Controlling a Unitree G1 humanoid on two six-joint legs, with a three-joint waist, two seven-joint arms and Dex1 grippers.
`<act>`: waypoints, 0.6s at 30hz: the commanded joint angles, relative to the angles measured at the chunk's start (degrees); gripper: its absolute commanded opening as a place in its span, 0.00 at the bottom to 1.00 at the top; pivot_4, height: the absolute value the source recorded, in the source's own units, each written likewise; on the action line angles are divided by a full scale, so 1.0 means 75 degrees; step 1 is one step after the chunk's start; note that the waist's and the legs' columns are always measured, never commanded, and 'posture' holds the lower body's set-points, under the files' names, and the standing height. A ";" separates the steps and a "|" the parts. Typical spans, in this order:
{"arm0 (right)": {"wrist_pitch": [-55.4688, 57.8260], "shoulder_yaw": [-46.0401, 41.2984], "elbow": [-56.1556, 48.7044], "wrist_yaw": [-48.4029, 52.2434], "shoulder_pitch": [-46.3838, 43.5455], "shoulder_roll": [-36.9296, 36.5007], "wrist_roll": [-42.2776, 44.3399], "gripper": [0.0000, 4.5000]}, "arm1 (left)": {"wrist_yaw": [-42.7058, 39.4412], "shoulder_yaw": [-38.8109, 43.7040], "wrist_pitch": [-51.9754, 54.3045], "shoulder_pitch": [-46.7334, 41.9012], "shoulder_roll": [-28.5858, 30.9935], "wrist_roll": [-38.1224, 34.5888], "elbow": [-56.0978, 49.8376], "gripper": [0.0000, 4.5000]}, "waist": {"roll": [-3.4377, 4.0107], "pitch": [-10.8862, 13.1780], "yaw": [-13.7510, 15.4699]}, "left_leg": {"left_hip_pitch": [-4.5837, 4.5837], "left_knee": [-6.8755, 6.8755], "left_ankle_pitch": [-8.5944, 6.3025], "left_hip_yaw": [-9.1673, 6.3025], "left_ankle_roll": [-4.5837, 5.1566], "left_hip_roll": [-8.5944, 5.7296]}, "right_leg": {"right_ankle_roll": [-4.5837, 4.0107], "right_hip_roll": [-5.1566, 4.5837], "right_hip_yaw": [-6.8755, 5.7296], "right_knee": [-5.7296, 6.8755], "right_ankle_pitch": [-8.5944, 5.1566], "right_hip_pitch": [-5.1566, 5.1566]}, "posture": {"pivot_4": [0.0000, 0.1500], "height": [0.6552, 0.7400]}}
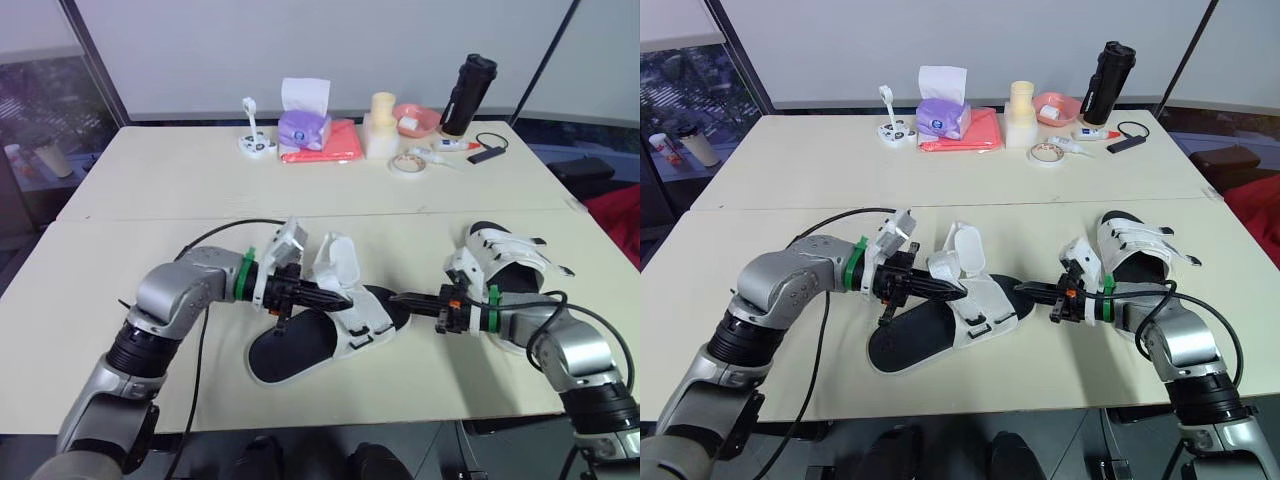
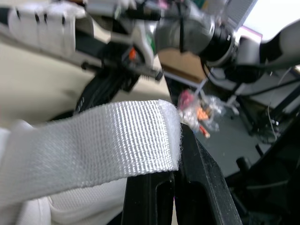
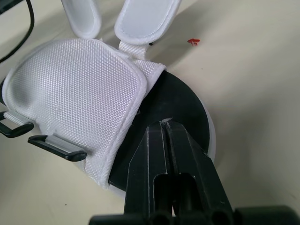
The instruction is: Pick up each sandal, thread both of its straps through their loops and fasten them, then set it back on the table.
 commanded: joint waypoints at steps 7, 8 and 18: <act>-0.0406 0.0301 0.0005 0.0006 0.0218 0.0089 -0.0429 0.00 | -0.0153 -0.0598 -0.0701 0.0193 0.0151 0.0692 -0.0071 0.00 | 0.0000 -0.0001 -0.0004 | 0.0001 0.0002 0.0000 0.0000 0.0000 -0.0001 | 0.0000 0.0000 0.0000 0.0000 0.0000 0.0001 | 1.00 1.00; -0.0470 0.0342 0.0069 -0.0002 0.0232 0.0121 -0.0495 0.00 | -0.0134 -0.0641 -0.0783 0.0184 0.0155 0.0784 -0.0035 0.00 | -0.0001 -0.0001 -0.0003 | 0.0002 0.0001 0.0000 0.0000 0.0000 -0.0001 | 0.0000 0.0000 0.0000 0.0000 0.0000 0.0003 | 1.00 1.00; -0.0592 0.0350 0.0194 -0.0137 0.0360 0.0347 -0.0661 0.00 | -0.0025 -0.0743 -0.1110 0.0084 0.0098 0.1223 -0.0165 0.00 | -0.0001 -0.0007 -0.0024 | 0.0008 0.0004 -0.0001 -0.0002 0.0001 0.0001 | 0.0000 0.0003 -0.0001 0.0001 0.0000 0.0010 | 1.00 1.00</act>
